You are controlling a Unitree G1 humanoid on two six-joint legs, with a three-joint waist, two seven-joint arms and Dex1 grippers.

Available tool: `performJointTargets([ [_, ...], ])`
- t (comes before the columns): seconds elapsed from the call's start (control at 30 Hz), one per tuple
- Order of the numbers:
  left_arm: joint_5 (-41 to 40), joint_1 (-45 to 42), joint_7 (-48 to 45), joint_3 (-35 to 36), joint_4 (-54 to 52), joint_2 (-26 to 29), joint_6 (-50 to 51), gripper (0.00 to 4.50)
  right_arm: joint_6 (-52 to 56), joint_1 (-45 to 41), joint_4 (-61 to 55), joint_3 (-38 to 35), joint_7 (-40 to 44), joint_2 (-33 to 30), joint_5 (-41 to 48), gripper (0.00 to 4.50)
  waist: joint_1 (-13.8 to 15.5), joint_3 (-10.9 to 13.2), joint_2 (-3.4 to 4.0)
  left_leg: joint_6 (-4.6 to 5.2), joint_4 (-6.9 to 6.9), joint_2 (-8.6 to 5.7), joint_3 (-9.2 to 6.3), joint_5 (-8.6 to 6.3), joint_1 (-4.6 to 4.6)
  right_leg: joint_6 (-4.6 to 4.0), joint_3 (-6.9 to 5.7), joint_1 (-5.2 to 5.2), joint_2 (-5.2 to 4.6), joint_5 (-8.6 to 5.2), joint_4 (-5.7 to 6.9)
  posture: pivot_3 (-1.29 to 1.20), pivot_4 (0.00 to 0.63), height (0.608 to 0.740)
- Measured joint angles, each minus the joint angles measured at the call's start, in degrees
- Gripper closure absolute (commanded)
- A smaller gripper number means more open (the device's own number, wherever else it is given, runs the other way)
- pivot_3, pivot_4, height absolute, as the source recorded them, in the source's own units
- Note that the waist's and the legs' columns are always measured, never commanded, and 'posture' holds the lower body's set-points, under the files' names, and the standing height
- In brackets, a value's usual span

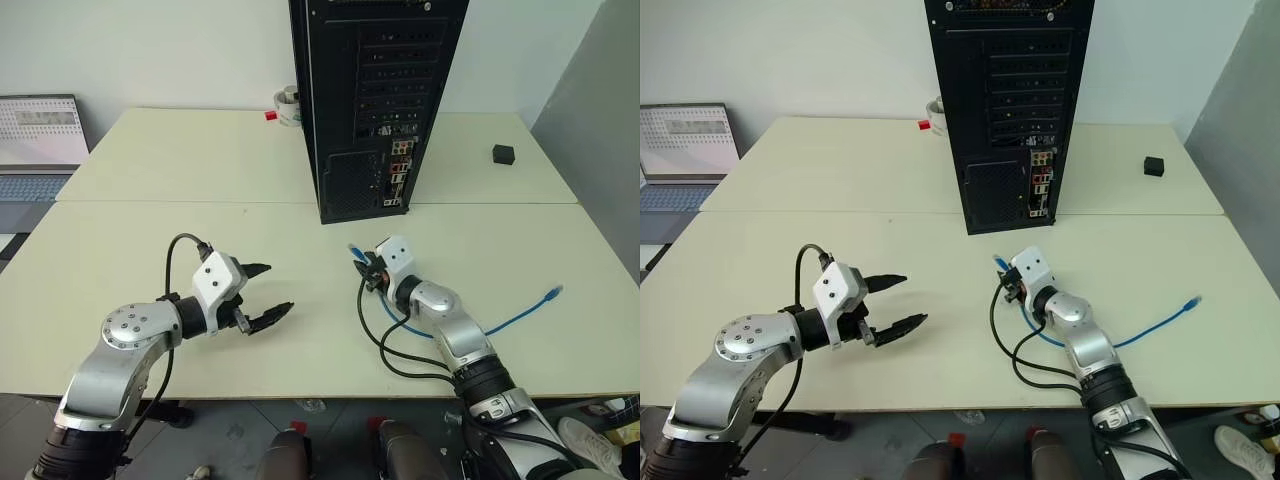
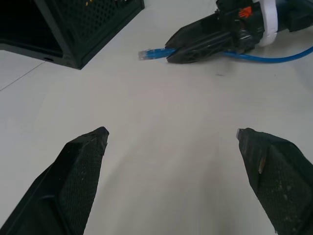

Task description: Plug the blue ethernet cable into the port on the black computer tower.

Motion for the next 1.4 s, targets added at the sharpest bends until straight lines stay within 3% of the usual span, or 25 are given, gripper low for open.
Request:
performJointTargets([
  [0.1, -0.02, -1.04, -0.12, -0.01, 1.20, -0.40, -0.02, 0.00, -1.71, 0.53, -0.16, 0.58, 1.95, -0.57, -0.07, 4.49, 0.00, 0.00, 0.00, 0.00, 0.00, 0.01, 0.00, 0.00, 0.00, 0.00, 0.00, 0.00, 0.00, 0.00, 0.00, 0.00, 0.150, 0.740],
  [0.3, 0.01, -3.16, -4.47, -2.62, 3.39, 0.07, -1.28, 0.00, -1.05, 1.20, -6.40, 2.30, 11.34, -4.04, 2.22, 4.50, 0.04, 0.01, 0.01, 0.00, 0.00, -0.01, -0.01, 0.00, -0.02, 0.00, -0.02, 0.00, 0.00, 0.00, 0.00, 0.00, 0.150, 0.740],
  [0.6, 2.08, -9.70, -12.14, -6.89, 11.15, 0.77, -7.21, 0.00, 9.55, -0.49, -21.54, 5.46, 29.48, -12.76, 9.57, 4.50, 0.15, 0.01, 0.02, 0.01, 0.01, 0.00, -0.04, 0.00, -0.02, 0.00, -0.07, 0.01, 0.01, 0.00, -0.02, 0.00, 0.150, 0.740],
  [1.0, 1.49, -11.29, -19.93, -10.42, 12.06, 1.03, -7.47, 0.00, 13.23, -0.93, -26.05, 6.67, 33.83, -14.54, 11.34, 4.50, 0.13, 0.01, 0.02, 0.01, 0.02, 0.00, -0.05, 0.00, -0.04, 0.01, -0.07, 0.00, 0.02, -0.01, -0.01, 0.00, 0.150, 0.740],
  [1.1, 1.25, -11.52, -20.91, -10.80, 11.85, 1.02, -7.46, 0.48, 13.22, -0.99, -26.39, 6.78, 34.02, -14.59, 11.34, 4.50, 0.14, 0.01, 0.02, 0.00, 0.02, 0.00, -0.05, 0.00, -0.04, 0.01, -0.08, 0.00, 0.02, -0.01, -0.01, 0.00, 0.150, 0.740],
  [1.4, 1.12, -12.24, -22.24, -10.82, 11.86, 0.76, -7.50, 2.57, 13.20, -1.01, -27.87, 8.30, 35.48, -15.58, 11.33, 4.50, 0.14, 0.02, 0.02, 0.00, 0.02, 0.00, -0.06, 0.00, -0.04, 0.01, -0.07, 0.00, 0.02, -0.01, -0.01, 0.00, 0.150, 0.740],
])
